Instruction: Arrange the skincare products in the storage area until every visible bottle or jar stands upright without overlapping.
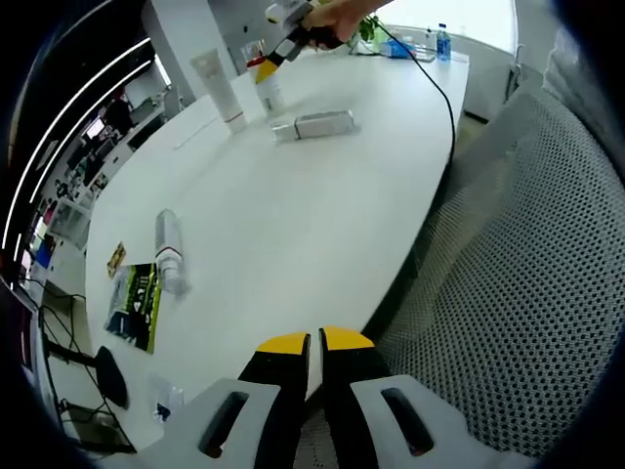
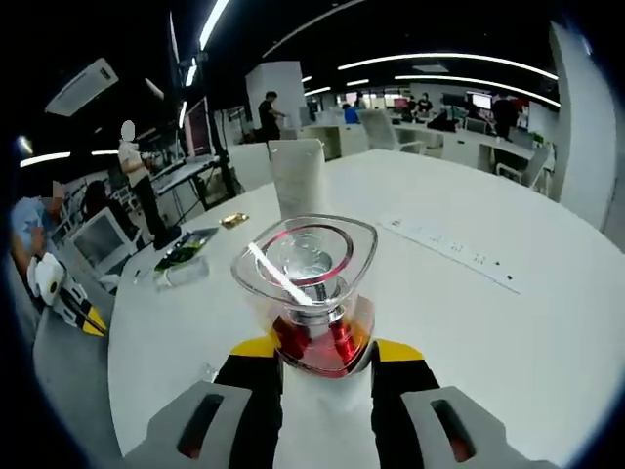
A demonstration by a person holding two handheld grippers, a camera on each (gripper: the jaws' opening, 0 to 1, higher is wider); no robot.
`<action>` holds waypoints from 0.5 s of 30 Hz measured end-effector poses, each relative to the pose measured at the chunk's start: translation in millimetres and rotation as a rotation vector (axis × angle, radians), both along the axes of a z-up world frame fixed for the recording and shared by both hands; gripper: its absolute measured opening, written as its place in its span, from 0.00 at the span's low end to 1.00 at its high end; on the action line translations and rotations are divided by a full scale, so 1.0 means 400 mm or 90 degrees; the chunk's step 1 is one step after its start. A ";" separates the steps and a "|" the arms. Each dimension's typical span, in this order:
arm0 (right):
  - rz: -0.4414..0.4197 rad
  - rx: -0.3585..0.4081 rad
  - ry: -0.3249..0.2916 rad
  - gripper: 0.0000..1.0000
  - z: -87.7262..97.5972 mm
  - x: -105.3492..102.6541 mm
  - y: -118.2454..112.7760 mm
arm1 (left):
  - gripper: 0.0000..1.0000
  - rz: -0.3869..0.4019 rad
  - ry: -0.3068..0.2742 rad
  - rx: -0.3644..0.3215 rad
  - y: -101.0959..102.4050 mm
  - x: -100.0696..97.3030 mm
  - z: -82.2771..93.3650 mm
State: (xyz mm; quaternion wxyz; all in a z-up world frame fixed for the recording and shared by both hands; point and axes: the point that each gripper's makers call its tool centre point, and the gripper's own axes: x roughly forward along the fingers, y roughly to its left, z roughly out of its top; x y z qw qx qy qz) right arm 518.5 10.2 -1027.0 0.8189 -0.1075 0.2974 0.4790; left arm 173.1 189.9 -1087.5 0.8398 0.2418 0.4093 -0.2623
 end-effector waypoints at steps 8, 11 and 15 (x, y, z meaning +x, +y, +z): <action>-0.053 0.005 -0.028 0.24 0.006 0.020 0.001 | 0.00 0.004 0.001 0.000 0.002 -0.001 0.000; -0.067 0.006 -0.032 0.24 0.009 0.027 -0.002 | 0.00 0.006 0.001 0.000 0.003 -0.001 0.000; -0.092 0.023 -0.032 0.23 0.012 0.037 -0.005 | 0.00 0.006 0.000 0.000 0.004 -0.001 0.001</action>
